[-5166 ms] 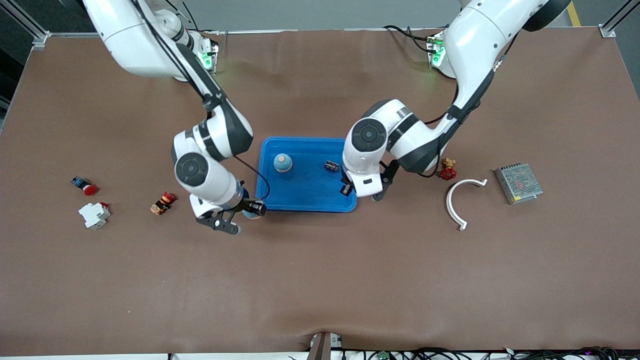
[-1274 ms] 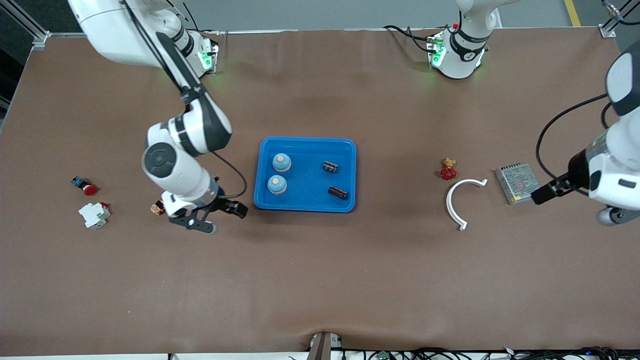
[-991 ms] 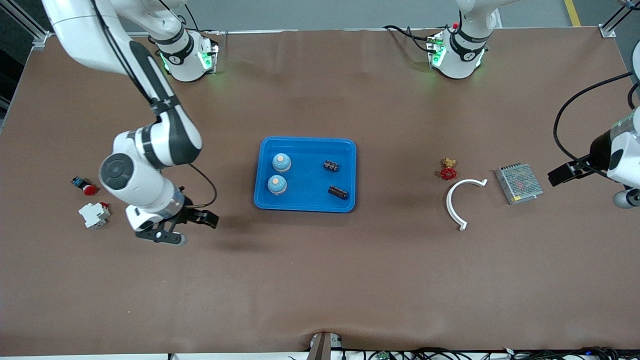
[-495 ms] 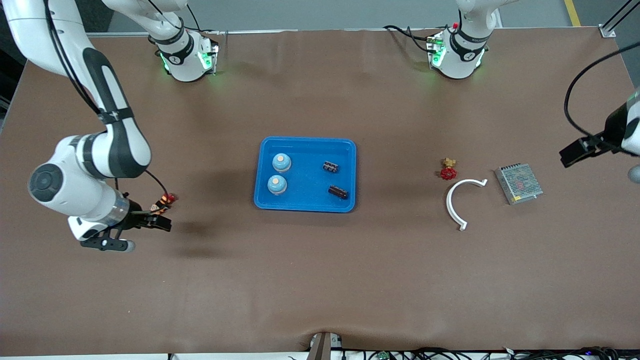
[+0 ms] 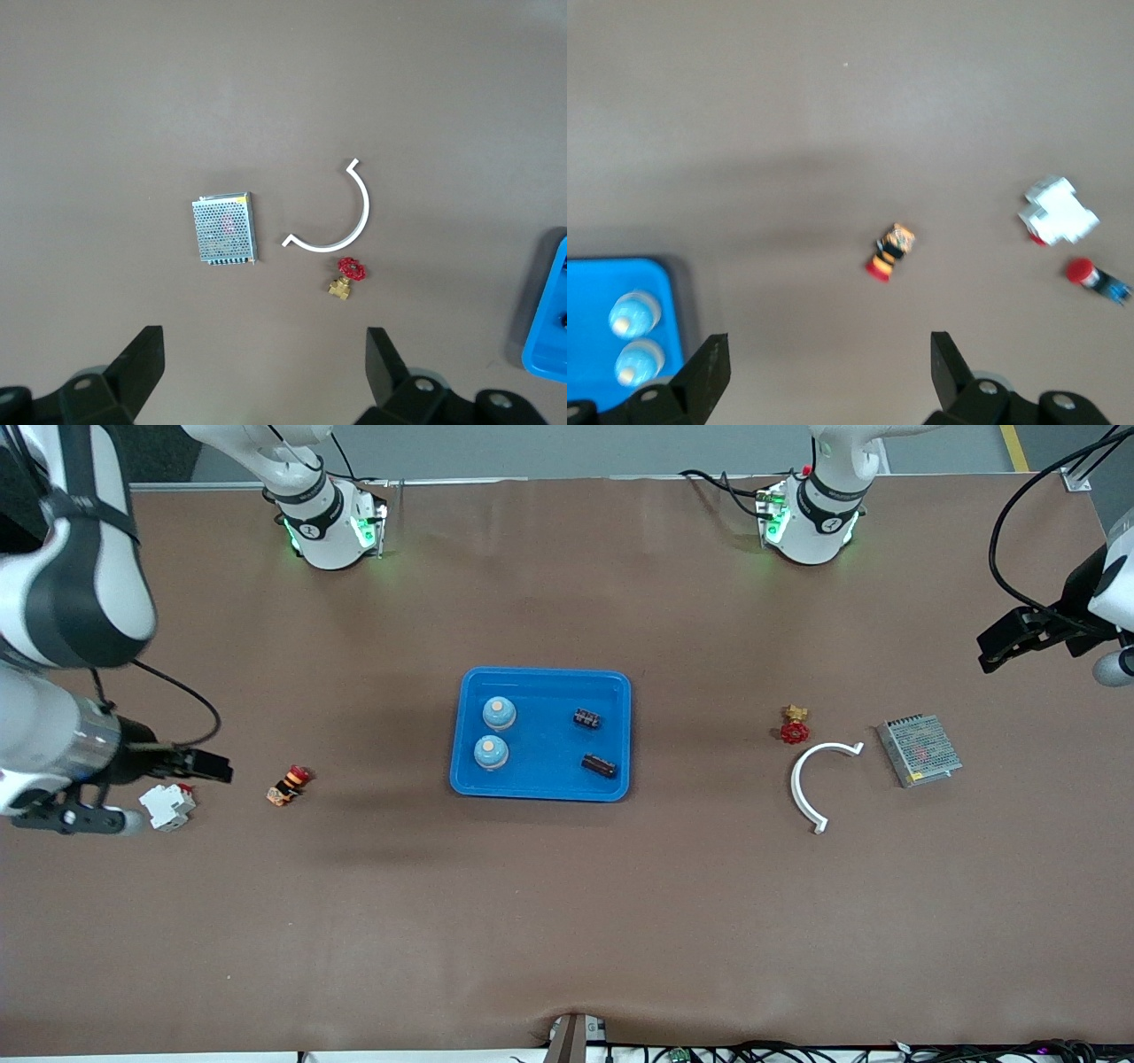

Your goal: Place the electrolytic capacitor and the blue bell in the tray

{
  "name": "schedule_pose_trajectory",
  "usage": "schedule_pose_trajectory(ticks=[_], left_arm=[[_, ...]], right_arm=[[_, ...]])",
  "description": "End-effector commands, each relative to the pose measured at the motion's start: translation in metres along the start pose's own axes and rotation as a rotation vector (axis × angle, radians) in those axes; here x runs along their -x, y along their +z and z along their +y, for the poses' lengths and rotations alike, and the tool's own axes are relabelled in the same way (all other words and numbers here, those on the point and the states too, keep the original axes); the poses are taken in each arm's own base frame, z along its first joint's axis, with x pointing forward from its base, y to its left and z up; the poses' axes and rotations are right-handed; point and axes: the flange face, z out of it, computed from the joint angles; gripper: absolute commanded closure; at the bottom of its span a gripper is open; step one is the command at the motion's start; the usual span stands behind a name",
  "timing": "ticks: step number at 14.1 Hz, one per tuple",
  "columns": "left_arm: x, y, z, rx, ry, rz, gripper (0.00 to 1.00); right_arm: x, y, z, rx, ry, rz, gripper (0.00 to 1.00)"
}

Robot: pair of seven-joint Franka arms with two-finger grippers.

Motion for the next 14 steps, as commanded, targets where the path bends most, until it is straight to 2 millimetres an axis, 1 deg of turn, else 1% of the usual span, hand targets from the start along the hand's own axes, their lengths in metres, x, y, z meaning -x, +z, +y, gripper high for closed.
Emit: schedule_pose_trajectory(ticks=[1, 4, 6, 9, 12, 14], left_arm=[[0.016, -0.002, -0.004, 0.032, 0.030, 0.004, 0.00], [0.019, -0.005, -0.004, 0.033, 0.045, -0.003, 0.00], [0.018, -0.007, -0.009, 0.034, 0.078, -0.010, 0.00], [0.012, 0.000, -0.003, 0.065, 0.105, -0.019, 0.00], [0.019, -0.004, 0.001, 0.068, 0.106, -0.035, 0.00], [0.020, -0.005, -0.004, 0.066, 0.105, -0.033, 0.00]], right_arm=[[0.010, -0.034, 0.003, 0.007, -0.005, 0.026, 0.00], [0.029, -0.058, 0.011, 0.015, -0.012, 0.020, 0.00], [0.040, -0.072, 0.021, 0.015, -0.002, 0.023, 0.00], [0.059, -0.085, 0.025, 0.020, 0.002, 0.019, 0.00], [0.089, -0.095, 0.026, 0.022, 0.006, 0.024, 0.00], [0.106, -0.102, 0.025, 0.018, 0.011, 0.029, 0.00]])
